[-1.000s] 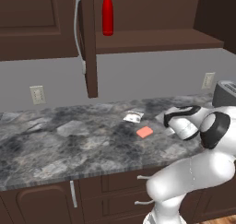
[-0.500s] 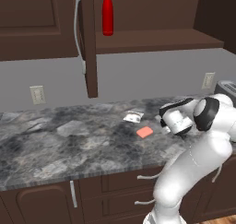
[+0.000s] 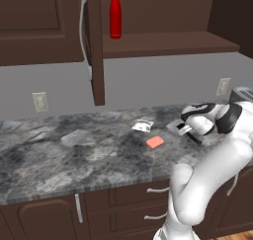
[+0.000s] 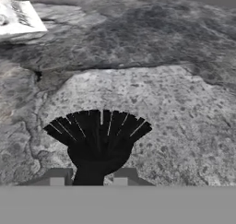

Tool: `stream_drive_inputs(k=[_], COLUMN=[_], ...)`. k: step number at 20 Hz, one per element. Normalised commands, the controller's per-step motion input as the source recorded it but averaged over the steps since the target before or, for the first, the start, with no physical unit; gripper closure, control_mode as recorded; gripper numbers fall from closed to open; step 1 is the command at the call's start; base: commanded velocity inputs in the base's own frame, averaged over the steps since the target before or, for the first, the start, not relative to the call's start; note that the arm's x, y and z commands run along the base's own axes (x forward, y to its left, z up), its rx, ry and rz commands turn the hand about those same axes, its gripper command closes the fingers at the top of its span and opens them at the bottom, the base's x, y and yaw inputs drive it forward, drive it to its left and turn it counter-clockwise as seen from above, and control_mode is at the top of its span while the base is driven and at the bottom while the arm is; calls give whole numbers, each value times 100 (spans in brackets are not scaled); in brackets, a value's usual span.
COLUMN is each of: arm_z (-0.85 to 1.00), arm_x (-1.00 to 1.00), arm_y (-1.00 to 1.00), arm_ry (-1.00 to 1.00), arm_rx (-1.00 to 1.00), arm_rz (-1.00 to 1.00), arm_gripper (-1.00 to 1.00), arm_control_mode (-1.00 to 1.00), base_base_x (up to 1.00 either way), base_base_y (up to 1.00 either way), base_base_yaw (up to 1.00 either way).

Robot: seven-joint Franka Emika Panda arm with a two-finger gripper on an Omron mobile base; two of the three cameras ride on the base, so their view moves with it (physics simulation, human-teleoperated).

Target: Pick the bar soap and dish brush from the cabinet and place them on the counter.

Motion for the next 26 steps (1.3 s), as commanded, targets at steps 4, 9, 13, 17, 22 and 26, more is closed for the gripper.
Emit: stream_drive_inputs(k=[4,9,13,17,22,26], arm_z=[-37,25,65,65,54,59], arm_x=[8,-34,-35,-41,-52,-43], arm_y=[0,6,25,30,28,18], arm_ry=[0,-8,-17,-19,-17,-10], arm_rx=[0,-1,-8,-12,-12,-11], arm_rz=[1,0,0,-2,-4,-5], arm_gripper=[-100,-100,-100,-100,-100,-100], arm_control_mode=[-100,-100,-100,-100,-100,-100], base_base_x=[0,0,0,0,0,0], base_base_y=[0,0,0,0,0,0], base_base_yaw=[0,0,0,0,0,0])
